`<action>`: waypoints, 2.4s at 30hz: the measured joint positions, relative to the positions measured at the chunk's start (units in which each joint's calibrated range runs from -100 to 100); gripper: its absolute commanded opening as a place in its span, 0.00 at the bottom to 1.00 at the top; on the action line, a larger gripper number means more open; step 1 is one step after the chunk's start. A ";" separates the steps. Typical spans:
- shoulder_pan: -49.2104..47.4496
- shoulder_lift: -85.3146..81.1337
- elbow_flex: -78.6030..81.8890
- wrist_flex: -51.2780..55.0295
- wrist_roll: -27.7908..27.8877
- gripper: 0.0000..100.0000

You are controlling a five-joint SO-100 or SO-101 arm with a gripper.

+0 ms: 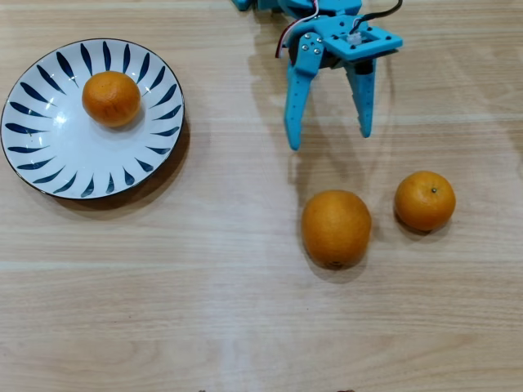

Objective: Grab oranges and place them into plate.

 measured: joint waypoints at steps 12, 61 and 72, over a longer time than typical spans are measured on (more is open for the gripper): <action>-10.81 15.32 -9.65 1.29 -6.47 0.33; -16.21 57.38 -54.09 26.61 -12.73 0.37; -16.12 58.48 -54.09 26.61 -12.73 0.33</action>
